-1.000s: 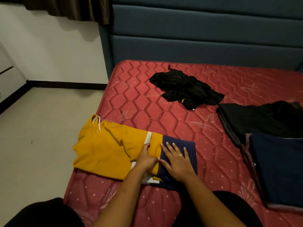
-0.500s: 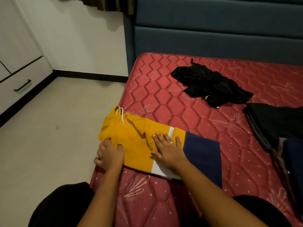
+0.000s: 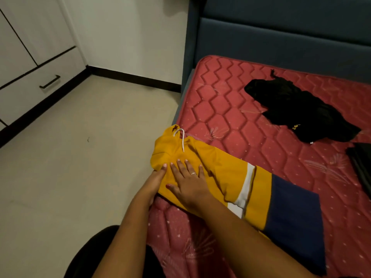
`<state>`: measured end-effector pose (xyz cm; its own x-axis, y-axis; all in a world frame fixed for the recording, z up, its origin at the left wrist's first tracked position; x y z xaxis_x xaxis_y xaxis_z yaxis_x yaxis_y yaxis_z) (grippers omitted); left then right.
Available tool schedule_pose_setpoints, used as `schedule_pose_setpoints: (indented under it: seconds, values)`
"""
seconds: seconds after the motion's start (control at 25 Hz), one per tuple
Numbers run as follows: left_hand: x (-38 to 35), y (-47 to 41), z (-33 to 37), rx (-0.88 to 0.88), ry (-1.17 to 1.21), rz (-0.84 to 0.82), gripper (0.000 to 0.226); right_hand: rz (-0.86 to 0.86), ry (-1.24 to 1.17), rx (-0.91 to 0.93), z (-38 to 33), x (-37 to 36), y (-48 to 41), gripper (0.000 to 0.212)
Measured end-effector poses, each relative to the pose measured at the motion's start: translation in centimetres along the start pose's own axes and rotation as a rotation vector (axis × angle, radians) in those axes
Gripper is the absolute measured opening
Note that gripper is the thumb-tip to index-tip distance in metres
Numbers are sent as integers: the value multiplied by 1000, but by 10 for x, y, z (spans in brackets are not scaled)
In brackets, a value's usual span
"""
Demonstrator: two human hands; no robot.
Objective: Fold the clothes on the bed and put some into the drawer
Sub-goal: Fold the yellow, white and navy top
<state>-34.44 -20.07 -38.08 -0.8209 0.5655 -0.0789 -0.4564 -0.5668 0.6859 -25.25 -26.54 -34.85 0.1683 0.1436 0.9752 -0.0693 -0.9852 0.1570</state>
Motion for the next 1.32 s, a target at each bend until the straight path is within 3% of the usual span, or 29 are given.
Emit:
schedule_pose_setpoints:
  seconds: [0.12, 0.24, 0.32, 0.36, 0.44, 0.52, 0.6, 0.68, 0.76, 0.88, 1.0, 1.12, 1.24, 1.32]
  values:
    - [1, -20, 13, -31, 78, 38, 56, 54, 0, 7, 0, -6, -3, 78]
    - [0, -22, 35, -167, 40, 203, 50, -55, -89, 42, 4, 4, -7, 71]
    - [-15, -3, 58, -329, 42, 228, 44, -34, -342, 54, 17, 28, -3, 68]
    - [-29, 14, 70, -464, -38, 203, 40, 77, -568, 12, 30, 48, 2, 64]
    - [-64, 53, 90, -777, -383, 194, 35, 342, -1080, -220, 75, 82, 34, 50]
    - [-130, 93, 86, -1030, -920, 235, 50, 528, -1531, -398, 124, 95, 88, 45]
    - [-185, 99, 52, -878, -1140, 16, 65, 669, -1827, -486, 166, 97, 133, 58]
    - [-237, 102, 18, -906, -1423, -97, 64, 838, -1968, -603, 206, 86, 186, 69]
    - [-267, 98, -14, -855, -1724, -139, 70, 908, -1955, -765, 230, 61, 238, 71]
    - [-295, 105, -16, -874, -1703, -104, 66, 720, -1851, -851, 234, 34, 263, 74]
    - [-312, 113, -15, -974, -1650, -54, 40, 695, -1433, -808, 243, 44, 271, 68]
    - [-314, 123, -8, -1089, -1268, -164, 33, 760, -1253, -867, 257, 52, 287, 51]
    - [-290, 107, 10, -818, -753, -31, 59, 709, -934, -958, 280, 51, 302, 47]
    - [-292, 95, 9, -610, -775, 19, 74, 596, -849, -933, 283, 43, 293, 61]
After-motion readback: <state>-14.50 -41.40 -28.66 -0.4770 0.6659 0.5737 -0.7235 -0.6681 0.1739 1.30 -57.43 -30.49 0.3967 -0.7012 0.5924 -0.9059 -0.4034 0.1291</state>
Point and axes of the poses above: each hand's wrist, its own y-axis away from the middle knuckle, its own x-axis out of the back of the hand, z = x × y, the point moved 8 cm from there along -y, towards the middle knuckle, and after that the axes turned 8 degrees about x, right-handed, at the moved point
